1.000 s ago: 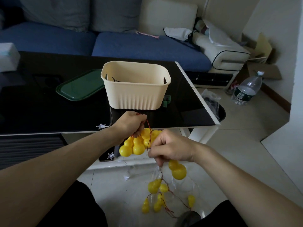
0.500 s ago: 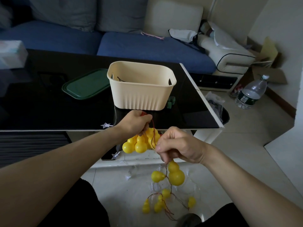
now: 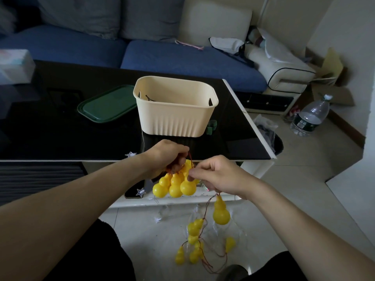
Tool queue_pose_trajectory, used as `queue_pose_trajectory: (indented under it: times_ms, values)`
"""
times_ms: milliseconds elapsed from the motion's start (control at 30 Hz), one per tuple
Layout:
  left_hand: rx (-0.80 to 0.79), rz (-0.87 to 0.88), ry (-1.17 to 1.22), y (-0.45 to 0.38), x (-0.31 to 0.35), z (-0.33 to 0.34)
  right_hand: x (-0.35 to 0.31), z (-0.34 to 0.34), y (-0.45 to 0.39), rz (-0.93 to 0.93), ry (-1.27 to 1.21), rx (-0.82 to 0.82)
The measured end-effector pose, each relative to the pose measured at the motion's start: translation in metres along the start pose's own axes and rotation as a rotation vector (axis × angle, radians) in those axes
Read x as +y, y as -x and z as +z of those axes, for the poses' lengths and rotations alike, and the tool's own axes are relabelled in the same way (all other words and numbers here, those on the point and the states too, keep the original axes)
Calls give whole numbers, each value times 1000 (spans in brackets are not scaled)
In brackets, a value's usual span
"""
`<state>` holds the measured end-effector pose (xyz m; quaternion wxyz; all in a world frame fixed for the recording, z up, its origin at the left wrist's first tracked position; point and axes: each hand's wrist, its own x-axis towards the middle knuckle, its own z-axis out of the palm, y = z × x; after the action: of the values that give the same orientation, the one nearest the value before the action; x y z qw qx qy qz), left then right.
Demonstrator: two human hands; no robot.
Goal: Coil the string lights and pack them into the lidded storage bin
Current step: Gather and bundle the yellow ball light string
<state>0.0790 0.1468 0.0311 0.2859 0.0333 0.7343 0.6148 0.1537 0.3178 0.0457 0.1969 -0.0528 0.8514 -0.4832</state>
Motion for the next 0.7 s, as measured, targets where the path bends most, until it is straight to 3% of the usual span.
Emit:
queue_pose_trajectory:
  times_ms: [167, 433, 700]
  values:
    - [-79, -115, 183, 0, 1, -2, 5, 7, -10, -43, 212, 145]
    - [-121, -155, 463, 9, 11, -1, 2, 23, -12, -70, 633, 29]
    - [-214, -56, 589, 13, 13, -1, -1, 29, -16, -114, 639, 62]
